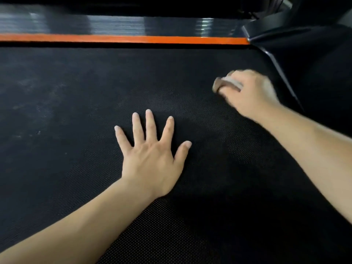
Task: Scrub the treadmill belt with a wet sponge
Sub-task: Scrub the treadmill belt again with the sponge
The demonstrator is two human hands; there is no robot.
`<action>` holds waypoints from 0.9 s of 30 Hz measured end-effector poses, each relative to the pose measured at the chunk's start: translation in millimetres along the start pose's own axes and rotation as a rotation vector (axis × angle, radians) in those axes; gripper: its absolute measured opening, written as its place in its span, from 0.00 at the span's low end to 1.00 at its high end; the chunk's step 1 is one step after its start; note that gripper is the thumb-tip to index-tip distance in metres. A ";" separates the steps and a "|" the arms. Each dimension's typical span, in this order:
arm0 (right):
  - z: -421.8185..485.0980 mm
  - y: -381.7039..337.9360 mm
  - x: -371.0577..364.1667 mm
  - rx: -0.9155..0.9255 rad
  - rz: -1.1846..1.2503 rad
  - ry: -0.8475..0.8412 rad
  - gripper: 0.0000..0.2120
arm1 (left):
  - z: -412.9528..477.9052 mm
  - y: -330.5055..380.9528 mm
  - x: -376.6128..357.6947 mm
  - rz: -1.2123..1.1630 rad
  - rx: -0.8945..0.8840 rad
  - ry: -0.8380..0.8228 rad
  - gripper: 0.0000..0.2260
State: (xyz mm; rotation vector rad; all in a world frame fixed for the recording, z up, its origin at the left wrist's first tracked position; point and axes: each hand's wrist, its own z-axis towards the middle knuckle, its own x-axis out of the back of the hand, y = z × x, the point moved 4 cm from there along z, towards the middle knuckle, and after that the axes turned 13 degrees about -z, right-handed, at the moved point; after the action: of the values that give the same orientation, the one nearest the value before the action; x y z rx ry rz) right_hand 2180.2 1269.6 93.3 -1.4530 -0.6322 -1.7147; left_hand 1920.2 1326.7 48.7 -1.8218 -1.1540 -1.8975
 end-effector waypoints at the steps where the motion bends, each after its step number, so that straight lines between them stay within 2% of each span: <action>1: 17.6 10.4 0.4 -0.082 -0.057 0.031 0.14 | -0.5 0.8 0.0 -0.008 -0.001 0.007 0.36; 3: 39.5 20.4 -0.3 -0.205 -0.142 0.065 0.16 | -2.4 1.5 0.8 -0.004 -0.009 0.033 0.37; 4: 42.6 15.1 -3.3 -0.196 -0.167 0.080 0.15 | -3.0 0.9 0.7 0.006 -0.009 0.038 0.36; 7: 35.6 -5.6 -17.0 -0.009 -0.054 0.055 0.14 | -3.9 0.2 0.9 0.007 -0.015 0.044 0.36; 9: 36.2 -2.3 -14.8 0.051 -0.024 0.026 0.13 | -3.5 0.8 1.8 -0.004 -0.019 0.055 0.36; 10: 46.1 5.3 -11.8 0.014 -0.046 0.043 0.14 | -2.9 0.6 1.8 -0.009 -0.022 0.058 0.36; 13: 87.6 36.4 -7.3 -0.255 -0.075 0.105 0.16 | -3.0 0.9 0.7 -0.007 -0.029 0.060 0.36; 15: 101.0 37.9 -12.5 -0.308 -0.096 0.116 0.14 | -3.1 1.5 1.1 -0.013 -0.030 0.068 0.36; 19: 101.4 9.1 -28.4 -0.016 -0.039 0.103 0.13 | -3.5 0.9 0.8 -0.023 -0.033 0.076 0.36; 21: 107.0 12.0 -27.7 0.030 -0.098 0.099 0.14 | -3.0 0.9 0.3 -0.019 -0.040 0.081 0.36; 25: 127.7 59.6 -17.3 -0.194 -0.298 0.116 0.20 | -2.7 0.2 -0.8 -0.003 -0.043 0.080 0.35; 27: 128.3 75.8 -16.1 -0.242 -0.330 0.125 0.21 | -2.8 -0.5 -0.4 -0.001 -0.040 0.082 0.35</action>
State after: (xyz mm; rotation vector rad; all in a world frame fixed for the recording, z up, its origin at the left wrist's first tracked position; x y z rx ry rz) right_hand 2316.7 1331.2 97.4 -1.4484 -0.6407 -2.1845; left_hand 1918.0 1325.0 48.4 -1.7463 -1.0978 -1.9897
